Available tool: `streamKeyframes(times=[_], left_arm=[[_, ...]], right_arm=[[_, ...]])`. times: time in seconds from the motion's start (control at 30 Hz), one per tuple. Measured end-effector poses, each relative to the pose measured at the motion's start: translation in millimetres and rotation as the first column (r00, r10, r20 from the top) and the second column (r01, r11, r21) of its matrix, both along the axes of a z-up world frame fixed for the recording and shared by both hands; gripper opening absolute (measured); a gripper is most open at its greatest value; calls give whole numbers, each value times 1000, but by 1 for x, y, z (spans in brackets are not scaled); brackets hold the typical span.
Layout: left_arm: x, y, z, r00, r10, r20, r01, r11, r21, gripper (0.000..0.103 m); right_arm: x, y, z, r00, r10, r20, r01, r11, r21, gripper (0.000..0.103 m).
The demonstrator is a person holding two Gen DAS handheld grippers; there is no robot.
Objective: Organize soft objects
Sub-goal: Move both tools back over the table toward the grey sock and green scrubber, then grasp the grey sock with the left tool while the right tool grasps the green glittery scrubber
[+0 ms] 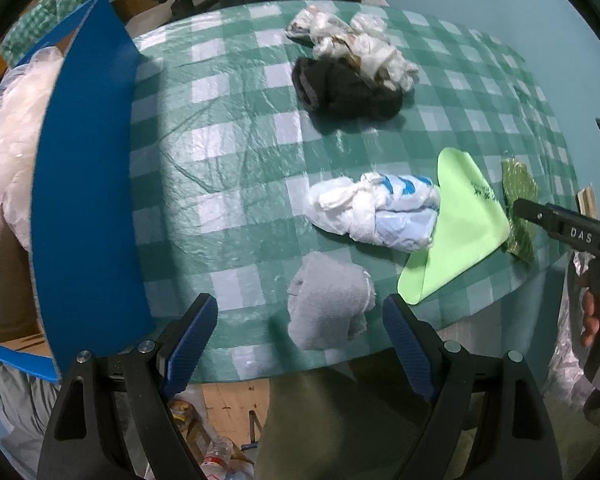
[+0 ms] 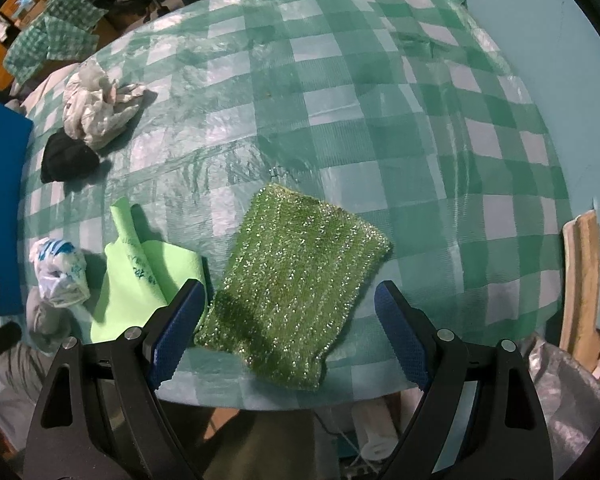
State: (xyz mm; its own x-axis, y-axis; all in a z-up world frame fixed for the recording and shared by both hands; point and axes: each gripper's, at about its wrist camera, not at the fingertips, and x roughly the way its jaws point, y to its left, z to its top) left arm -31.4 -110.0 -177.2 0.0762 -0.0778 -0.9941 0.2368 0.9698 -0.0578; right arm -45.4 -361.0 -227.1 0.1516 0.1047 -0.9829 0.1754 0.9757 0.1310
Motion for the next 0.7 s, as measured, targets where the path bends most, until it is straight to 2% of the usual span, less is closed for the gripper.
streamKeyframes(times=[0.43, 0.6, 0.7], left_arm=[[-1, -10, -32, 998, 4, -55, -2, 999, 38, 86], [0, -12, -44, 998, 7, -59, -4, 999, 52, 86], [0, -13, -45, 998, 8, -55, -5, 999, 48, 77]], right_arm=[[5, -7, -21, 1000, 25, -7, -25, 997, -69, 86], [2, 10, -24, 999, 51, 0, -51, 993, -109, 86], [-1, 17, -24, 998, 57, 8, -56, 992, -115, 82]])
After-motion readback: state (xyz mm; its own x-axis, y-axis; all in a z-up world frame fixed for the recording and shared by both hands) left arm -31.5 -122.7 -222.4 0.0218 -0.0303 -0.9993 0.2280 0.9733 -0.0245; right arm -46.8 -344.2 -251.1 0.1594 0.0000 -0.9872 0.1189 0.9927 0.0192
